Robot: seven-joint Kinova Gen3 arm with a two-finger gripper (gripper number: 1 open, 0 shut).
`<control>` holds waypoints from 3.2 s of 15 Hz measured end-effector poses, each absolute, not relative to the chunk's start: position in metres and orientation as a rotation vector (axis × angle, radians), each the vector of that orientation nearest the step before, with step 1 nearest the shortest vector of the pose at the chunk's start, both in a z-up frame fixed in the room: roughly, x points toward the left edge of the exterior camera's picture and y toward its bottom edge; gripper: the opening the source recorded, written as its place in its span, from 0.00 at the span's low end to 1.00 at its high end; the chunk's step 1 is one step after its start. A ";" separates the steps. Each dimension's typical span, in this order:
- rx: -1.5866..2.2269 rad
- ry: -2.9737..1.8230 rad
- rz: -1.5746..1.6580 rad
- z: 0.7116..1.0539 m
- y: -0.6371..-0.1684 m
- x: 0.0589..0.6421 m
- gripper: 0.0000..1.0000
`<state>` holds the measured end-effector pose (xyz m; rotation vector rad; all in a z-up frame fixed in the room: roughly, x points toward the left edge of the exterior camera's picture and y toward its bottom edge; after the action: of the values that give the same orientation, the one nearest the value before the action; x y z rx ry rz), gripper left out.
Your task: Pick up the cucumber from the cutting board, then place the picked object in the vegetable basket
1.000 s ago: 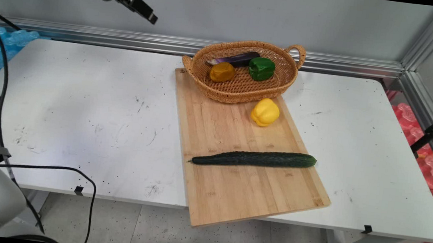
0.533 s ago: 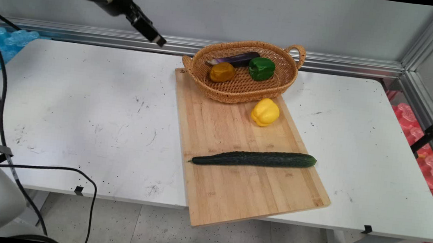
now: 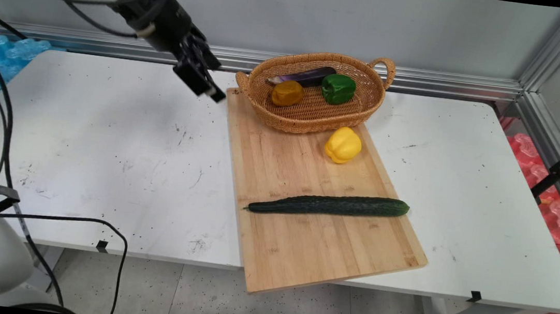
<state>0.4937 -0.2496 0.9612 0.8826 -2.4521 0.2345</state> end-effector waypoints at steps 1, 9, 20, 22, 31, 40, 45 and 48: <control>0.850 -2.467 0.222 0.960 -0.249 0.488 1.00; 0.570 -2.576 0.129 0.928 -0.251 0.412 1.00; 0.550 -2.616 0.103 0.856 -0.289 0.303 1.00; 0.562 -2.625 0.098 0.841 -0.295 0.286 1.00; 0.658 -2.642 0.093 0.796 -0.310 0.238 1.00; 0.687 -2.663 0.121 0.777 -0.308 0.224 0.00; 0.658 -2.664 0.144 0.783 -0.302 0.226 0.00; 0.633 -2.657 0.165 0.800 -0.296 0.236 0.00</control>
<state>0.2356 -0.2961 0.7997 0.6331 -2.6569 0.1650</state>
